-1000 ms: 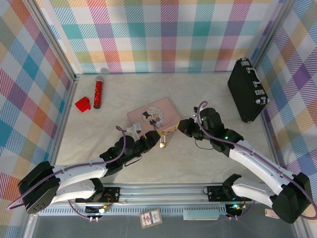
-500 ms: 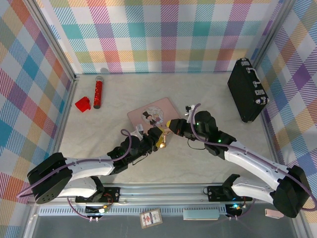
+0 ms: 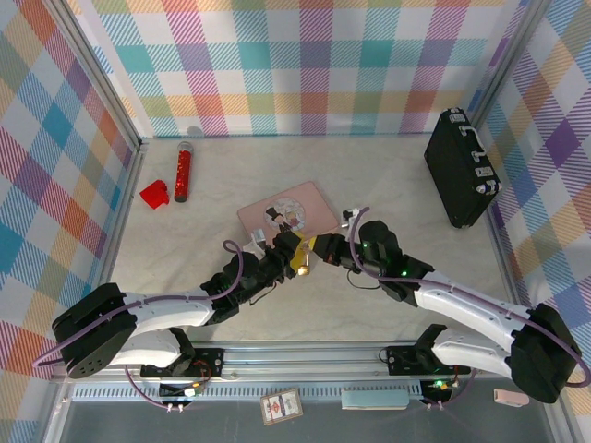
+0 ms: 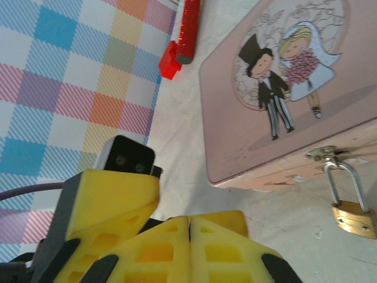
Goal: Unlock the padlock with the key
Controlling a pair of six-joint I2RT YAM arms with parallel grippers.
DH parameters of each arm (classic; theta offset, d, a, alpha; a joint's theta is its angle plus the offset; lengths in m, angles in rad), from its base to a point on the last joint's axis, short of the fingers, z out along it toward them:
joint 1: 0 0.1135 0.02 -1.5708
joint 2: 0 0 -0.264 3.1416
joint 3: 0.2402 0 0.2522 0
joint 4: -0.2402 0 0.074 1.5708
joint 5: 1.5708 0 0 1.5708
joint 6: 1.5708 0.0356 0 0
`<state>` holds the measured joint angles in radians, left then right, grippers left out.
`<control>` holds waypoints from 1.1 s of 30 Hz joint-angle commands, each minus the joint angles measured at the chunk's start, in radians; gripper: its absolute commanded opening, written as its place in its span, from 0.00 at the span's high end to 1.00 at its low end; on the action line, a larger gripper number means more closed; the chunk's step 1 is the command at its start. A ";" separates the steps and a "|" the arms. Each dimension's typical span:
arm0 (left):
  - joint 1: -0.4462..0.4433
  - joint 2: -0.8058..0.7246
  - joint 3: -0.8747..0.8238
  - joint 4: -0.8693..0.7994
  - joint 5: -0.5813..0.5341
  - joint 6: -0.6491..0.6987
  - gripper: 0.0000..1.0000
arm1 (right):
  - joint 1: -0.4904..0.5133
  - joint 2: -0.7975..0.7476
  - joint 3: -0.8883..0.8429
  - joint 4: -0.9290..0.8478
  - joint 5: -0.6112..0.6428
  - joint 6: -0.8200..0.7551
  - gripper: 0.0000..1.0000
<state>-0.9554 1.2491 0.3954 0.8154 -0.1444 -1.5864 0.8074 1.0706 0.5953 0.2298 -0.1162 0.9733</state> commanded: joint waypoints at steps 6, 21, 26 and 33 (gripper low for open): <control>-0.009 -0.040 0.016 0.042 -0.013 -0.026 0.23 | 0.019 0.040 0.007 0.129 -0.016 -0.045 1.00; -0.009 -0.047 -0.001 0.051 -0.021 -0.061 0.27 | 0.047 0.051 -0.008 0.082 -0.013 -0.089 1.00; -0.009 -0.047 0.001 0.041 -0.024 -0.053 0.31 | 0.050 0.014 -0.042 0.065 -0.021 -0.085 1.00; -0.008 -0.020 0.007 0.059 -0.015 -0.057 0.38 | 0.058 0.008 -0.061 0.068 -0.019 -0.073 1.00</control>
<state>-0.9550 1.2228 0.3954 0.8154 -0.1516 -1.6157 0.8589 1.0958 0.5488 0.3035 -0.1356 0.9047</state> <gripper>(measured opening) 0.622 0.050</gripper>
